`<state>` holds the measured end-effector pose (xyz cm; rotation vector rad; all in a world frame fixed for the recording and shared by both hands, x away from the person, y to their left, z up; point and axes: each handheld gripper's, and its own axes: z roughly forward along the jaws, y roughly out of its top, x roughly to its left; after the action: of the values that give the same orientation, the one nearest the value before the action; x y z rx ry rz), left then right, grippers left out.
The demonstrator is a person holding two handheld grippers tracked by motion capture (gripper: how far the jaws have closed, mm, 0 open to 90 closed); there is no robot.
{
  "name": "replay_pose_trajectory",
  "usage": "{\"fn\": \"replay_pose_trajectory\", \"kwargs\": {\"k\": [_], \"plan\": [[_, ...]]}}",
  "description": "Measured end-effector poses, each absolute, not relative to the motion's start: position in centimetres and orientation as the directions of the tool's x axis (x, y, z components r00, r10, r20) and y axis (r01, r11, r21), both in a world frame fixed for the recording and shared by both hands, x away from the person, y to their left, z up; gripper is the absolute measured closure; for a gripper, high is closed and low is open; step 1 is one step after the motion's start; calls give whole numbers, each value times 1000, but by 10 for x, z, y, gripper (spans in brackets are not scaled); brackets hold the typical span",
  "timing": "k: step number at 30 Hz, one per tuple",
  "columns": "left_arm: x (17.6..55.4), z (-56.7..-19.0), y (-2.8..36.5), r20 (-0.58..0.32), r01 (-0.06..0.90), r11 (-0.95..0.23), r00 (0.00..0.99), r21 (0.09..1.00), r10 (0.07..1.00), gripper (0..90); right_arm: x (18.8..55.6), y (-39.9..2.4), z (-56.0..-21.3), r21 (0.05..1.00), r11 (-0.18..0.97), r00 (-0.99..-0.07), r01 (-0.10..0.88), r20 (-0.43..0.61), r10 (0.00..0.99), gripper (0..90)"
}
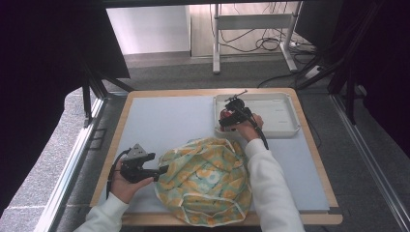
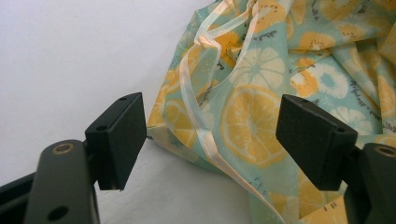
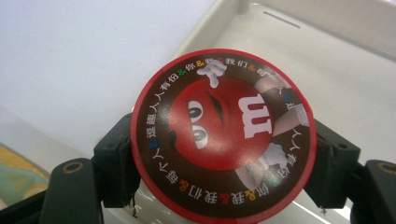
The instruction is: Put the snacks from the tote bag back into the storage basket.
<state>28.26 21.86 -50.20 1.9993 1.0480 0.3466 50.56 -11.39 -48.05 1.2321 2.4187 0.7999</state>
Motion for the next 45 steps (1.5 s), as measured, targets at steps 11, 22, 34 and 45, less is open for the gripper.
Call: {"fn": "replay_pose_trajectory", "kwargs": {"k": [11,22,34,45], "plan": [[283,-503,217,-124,548,-310,616,777,778,250,499,-116,-473,664,423,-550,617,-21,835,185],[284,-503,217,-122,546,-315,621,777,775,250,480,-131,-451,704,397,-549,589,-13,836,166],[283,-503,216,-118,545,-317,620,776,776,249,440,-149,-437,736,410,-611,539,6,792,167],[282,-504,214,-110,545,-323,618,774,778,248,371,-185,-448,755,432,-667,494,9,745,168]]}}
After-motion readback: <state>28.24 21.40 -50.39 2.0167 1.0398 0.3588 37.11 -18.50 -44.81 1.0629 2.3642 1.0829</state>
